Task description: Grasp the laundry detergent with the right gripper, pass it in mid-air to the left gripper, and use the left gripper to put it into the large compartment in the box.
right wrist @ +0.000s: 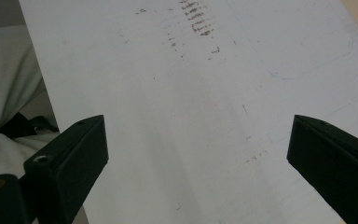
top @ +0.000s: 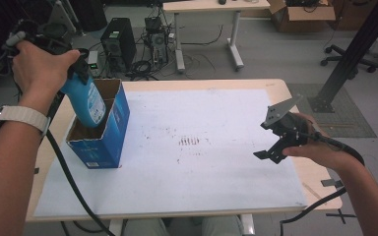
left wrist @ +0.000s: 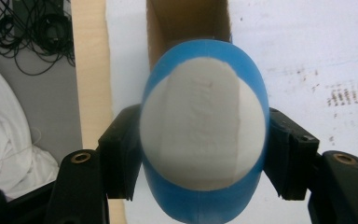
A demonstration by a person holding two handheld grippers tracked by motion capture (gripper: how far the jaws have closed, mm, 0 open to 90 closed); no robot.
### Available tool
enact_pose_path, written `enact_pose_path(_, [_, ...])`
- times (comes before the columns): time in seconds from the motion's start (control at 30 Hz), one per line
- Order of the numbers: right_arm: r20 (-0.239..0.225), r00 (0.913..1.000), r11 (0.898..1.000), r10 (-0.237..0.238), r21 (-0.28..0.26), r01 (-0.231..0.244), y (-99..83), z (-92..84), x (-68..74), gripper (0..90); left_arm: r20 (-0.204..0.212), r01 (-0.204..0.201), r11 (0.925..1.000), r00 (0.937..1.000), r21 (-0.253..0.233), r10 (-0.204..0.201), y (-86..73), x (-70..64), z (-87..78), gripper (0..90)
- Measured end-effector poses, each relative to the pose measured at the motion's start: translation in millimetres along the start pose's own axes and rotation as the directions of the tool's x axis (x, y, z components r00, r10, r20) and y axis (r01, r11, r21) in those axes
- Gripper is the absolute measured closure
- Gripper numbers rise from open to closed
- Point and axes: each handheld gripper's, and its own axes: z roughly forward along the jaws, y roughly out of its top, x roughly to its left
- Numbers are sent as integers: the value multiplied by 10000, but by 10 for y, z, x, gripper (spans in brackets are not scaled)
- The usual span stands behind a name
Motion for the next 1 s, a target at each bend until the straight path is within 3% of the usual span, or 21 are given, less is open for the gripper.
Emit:
enact_pose_path(0.2, [60, 10000, 9999, 36, -96, -36, -8, -3, 5, 53, 147, 8, 10000, 9999, -50, -7, -90, 23, 252, 375])
enact_pose_path(0.53, [20, 10000, 10000, 63, -2, -63, -8, 29, 24, 53, -60, -56, 9998, 10000, -174, 55, -202, -14, 655, 381])
enact_pose_path(0.77, [-44, 9999, 9999, 131, -20, -131, -21, 40, 40, 55, -55, -51, 9998, 10000, -217, 50, -260, -13, 848, 383])
enact_pose_path(1.0, [-35, 9998, 9998, 180, 10, -180, -37, 51, 32, 54, -64, -363, 9993, 9993, -50, 362, -311, -30, 1024, 383])
